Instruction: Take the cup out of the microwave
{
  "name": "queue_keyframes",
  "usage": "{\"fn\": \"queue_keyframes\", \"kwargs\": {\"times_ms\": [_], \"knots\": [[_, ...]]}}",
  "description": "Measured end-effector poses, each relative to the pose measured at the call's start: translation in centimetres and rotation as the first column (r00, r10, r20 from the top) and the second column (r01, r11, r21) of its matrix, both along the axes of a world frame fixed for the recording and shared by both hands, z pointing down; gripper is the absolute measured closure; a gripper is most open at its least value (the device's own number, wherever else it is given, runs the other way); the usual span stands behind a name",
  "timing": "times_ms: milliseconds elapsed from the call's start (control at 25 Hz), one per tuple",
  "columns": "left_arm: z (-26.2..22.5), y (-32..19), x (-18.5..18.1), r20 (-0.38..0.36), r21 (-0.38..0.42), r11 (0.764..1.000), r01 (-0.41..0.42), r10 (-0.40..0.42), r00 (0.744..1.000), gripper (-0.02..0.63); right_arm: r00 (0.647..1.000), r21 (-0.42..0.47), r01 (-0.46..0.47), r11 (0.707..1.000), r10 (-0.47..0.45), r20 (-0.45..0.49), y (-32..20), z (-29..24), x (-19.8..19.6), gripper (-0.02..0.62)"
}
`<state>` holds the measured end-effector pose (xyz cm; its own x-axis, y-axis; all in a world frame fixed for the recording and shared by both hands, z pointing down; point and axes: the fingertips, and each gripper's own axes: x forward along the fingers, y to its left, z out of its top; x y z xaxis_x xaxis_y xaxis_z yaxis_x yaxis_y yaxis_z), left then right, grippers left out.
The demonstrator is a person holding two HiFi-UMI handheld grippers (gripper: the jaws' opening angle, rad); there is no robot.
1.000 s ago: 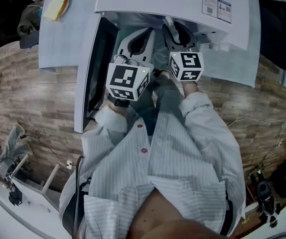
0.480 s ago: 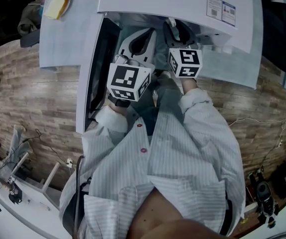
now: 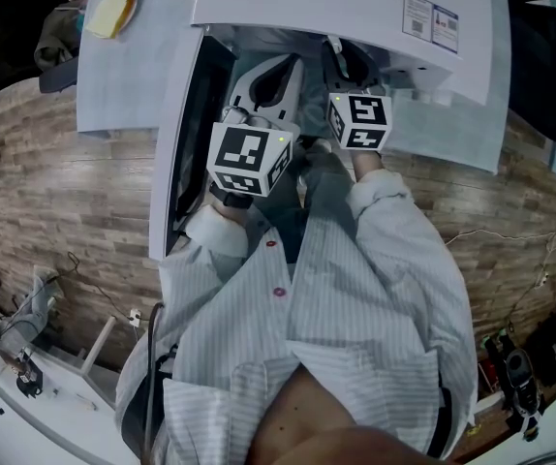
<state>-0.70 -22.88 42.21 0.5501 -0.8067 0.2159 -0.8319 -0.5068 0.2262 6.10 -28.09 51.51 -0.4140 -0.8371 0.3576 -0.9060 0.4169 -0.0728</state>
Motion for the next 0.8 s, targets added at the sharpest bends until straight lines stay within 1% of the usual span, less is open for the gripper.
{"fn": "queue_keyframes", "kwargs": {"times_ms": [360, 800], "knots": [[-0.2, 0.1, 0.0, -0.002, 0.004, 1.000, -0.005, 0.005, 1.000, 0.597, 1.000, 0.007, -0.017, 1.000, 0.017, 0.017, 0.5, -0.5, 0.4, 0.505], [-1.2, 0.6, 0.5, -0.010, 0.027, 0.999, -0.018, 0.019, 1.000, 0.597, 0.996, 0.018, -0.054, 0.998, 0.053, 0.070, 1.6, -2.1, 0.9, 0.508]]}}
